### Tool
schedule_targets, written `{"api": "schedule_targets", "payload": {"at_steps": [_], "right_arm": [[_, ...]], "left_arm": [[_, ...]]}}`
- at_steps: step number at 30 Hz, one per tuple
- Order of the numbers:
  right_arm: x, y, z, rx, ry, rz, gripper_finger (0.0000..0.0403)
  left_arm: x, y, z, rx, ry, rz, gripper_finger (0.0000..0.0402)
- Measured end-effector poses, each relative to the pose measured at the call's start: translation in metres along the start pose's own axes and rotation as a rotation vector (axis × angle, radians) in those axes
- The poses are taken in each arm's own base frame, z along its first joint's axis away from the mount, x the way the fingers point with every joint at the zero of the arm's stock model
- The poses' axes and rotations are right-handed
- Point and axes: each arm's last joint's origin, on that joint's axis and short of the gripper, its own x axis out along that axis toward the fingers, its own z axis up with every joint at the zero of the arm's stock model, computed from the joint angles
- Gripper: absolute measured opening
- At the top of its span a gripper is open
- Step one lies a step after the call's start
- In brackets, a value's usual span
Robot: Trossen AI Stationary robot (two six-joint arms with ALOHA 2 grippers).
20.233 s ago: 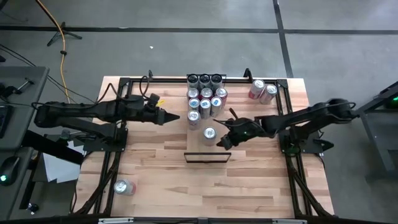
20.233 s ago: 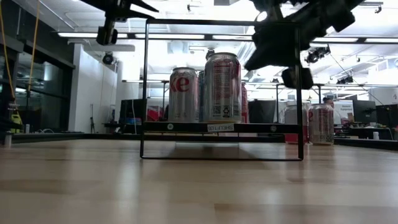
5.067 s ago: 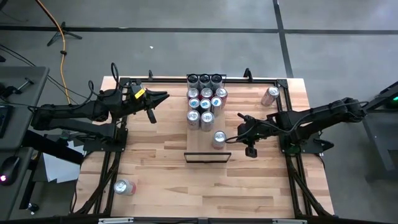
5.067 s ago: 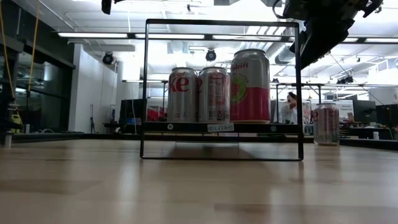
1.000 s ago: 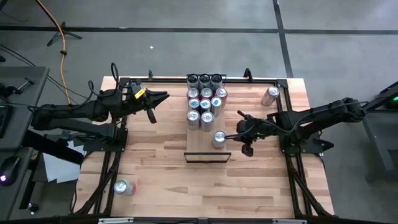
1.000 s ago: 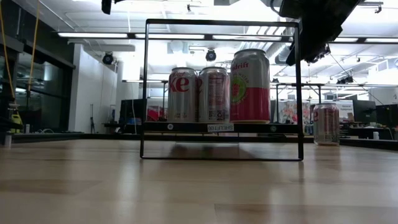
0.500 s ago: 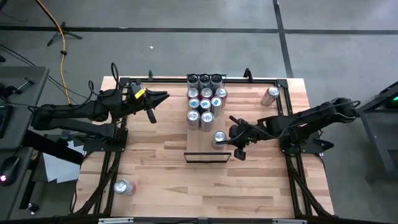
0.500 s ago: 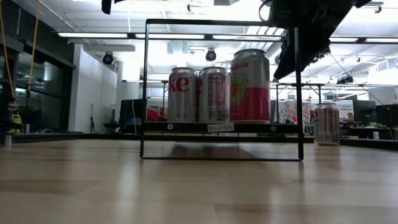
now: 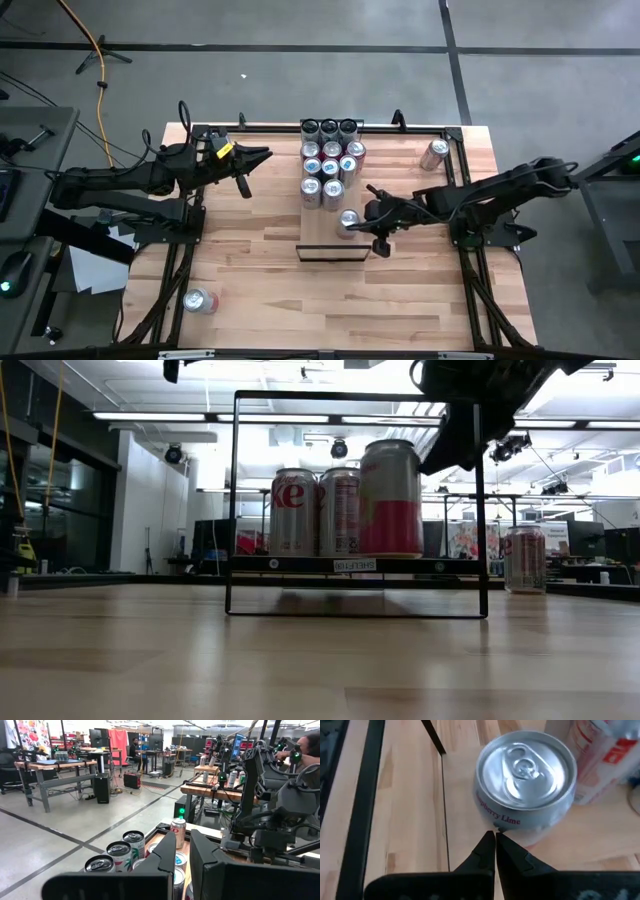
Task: Place canned beverage on shelf
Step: Put the top pink-white soda can on the shelf
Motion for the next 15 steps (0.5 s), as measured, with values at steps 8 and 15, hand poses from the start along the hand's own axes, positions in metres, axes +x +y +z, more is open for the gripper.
{"api": "schedule_targets", "payload": {"at_steps": [8,15], "right_arm": [[0.018,0.003,0.001,-0.015,-0.014,0.016,0.0],[0.024,0.001,-0.005,-0.021,0.045,0.006,0.0]], "left_arm": [[0.0,0.0,0.0,-0.001,0.001,0.0,0.0003],[0.0,0.0,0.0,-0.001,-0.001,0.0,0.0003]]}}
